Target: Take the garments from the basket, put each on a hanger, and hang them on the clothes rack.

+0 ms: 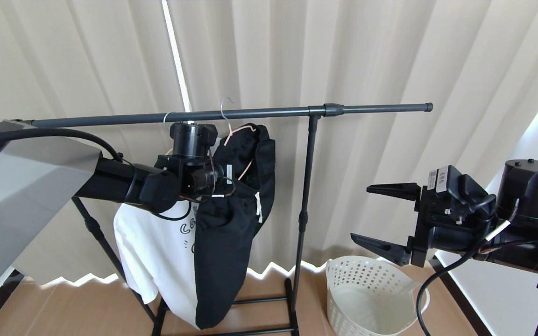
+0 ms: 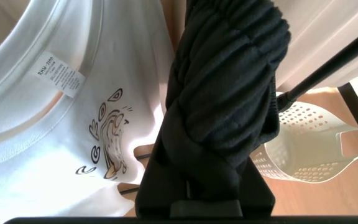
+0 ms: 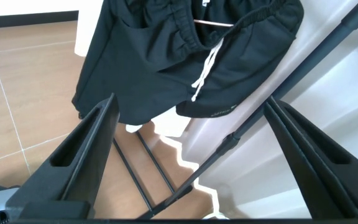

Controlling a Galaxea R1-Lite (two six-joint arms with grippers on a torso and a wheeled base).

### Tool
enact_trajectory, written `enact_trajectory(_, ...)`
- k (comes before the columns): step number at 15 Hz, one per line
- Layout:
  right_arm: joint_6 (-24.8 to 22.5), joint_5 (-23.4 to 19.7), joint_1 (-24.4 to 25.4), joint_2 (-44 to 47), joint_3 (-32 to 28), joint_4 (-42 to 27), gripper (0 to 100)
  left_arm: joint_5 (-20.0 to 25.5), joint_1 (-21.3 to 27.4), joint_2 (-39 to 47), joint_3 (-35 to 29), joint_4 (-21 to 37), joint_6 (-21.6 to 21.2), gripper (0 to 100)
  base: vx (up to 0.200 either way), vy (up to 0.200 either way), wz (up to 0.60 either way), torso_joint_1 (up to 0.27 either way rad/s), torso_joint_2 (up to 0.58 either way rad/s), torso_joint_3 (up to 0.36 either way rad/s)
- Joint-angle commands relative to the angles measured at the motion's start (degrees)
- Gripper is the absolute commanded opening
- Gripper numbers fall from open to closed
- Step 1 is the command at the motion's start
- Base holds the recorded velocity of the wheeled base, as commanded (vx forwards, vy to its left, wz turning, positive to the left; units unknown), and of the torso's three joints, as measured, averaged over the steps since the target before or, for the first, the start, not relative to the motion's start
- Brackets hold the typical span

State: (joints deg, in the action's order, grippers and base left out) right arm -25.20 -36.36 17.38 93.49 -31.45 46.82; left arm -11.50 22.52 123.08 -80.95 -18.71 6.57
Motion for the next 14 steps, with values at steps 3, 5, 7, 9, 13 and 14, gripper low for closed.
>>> enact_trajectory(3,-0.03,-0.02,0.02,0.11,-0.01,0.02,100,-0.02,-0.46,2.17,-1.67,-0.01,0.02,0,0.000,0.000,0.00,0.000,0.00,0.000)
enact_trajectory(5,-0.03,-0.02,0.02,0.11,-0.01,0.02,100,-0.02,-0.72,2.96,-2.46,0.08,0.02,0,0.000,0.000,0.00,0.000,0.00,0.000)
enact_trajectory(7,-0.03,-0.02,0.02,0.29,-0.01,0.02,100,-0.02,-0.72,3.49,-2.90,-0.01,0.02,0,0.000,0.000,0.00,0.000,0.00,0.000)
enact_trajectory(9,-0.03,-0.02,0.02,0.64,-0.10,0.11,100,-0.02,-0.72,3.84,-2.90,-0.01,-0.07,0,0.000,0.000,0.00,0.000,0.00,0.000)
enact_trajectory(13,-0.03,-0.02,0.02,0.99,-0.45,0.11,100,-0.02,-0.89,5.07,-3.34,-0.01,-0.07,0,0.000,0.000,0.00,0.000,0.00,0.000)
enact_trajectory(14,-0.03,-0.02,0.02,0.99,-0.45,0.11,100,-0.02,-1.16,5.24,-3.69,-0.01,-0.07,0,0.000,0.000,0.00,0.000,0.00,0.000)
